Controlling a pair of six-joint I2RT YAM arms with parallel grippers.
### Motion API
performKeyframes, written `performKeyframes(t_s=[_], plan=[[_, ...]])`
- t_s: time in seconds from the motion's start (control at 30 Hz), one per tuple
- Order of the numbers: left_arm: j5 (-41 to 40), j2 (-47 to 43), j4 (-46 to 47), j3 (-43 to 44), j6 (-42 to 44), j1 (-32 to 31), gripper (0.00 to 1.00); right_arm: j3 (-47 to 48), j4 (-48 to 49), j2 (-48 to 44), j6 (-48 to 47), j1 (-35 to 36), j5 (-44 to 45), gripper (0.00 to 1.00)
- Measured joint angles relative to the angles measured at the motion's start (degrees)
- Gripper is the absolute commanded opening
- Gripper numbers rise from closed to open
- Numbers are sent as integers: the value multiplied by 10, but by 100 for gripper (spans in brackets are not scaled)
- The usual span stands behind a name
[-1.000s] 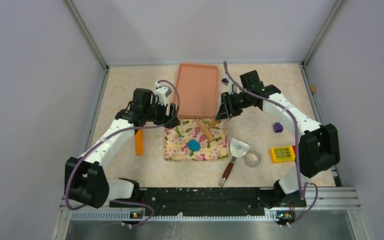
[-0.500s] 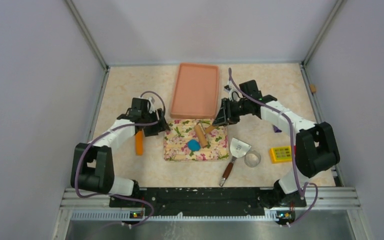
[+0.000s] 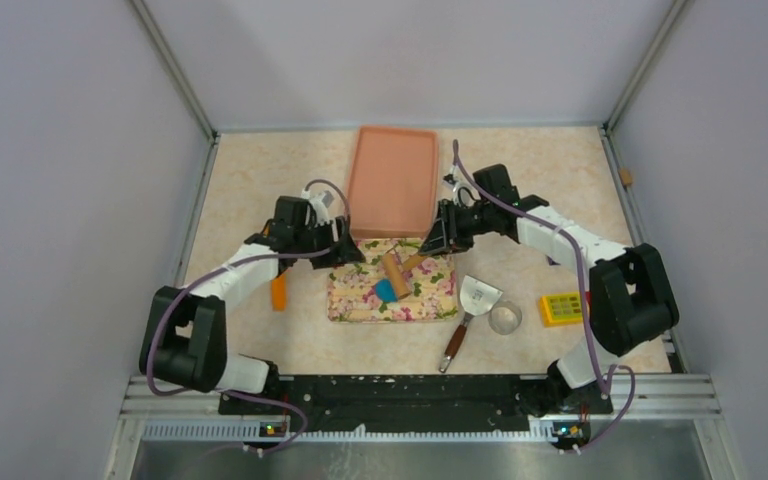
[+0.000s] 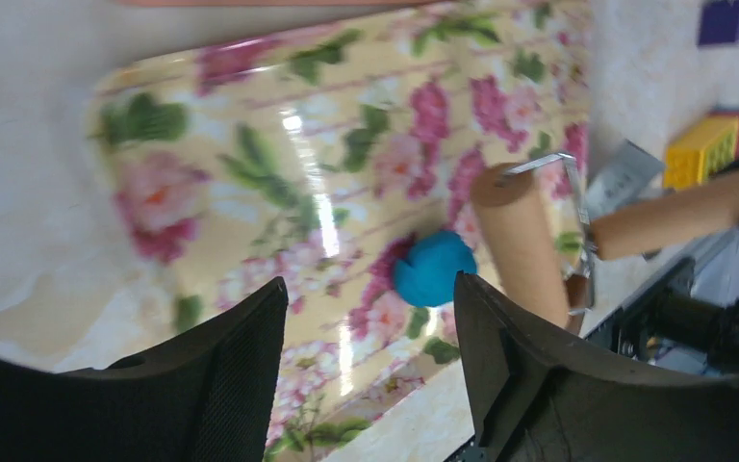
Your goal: Roll out the dumpling wrappers from the dough
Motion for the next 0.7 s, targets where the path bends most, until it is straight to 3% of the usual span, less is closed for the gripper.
performKeyframes(t_s=[0.13,0.3,0.53,0.7], plan=[[30,-33,46,-7,84,-76,74,0,6,2,6,14,1,0],[42,-102,158,-52,220,-177,72,0,9,13,11,18,1,0],[41,-24,304,-58,313,-212,68,0,16,15,14,19,1,0],[54,24,348,-58,353,-236,54,0,18,16,14,19,1,0]])
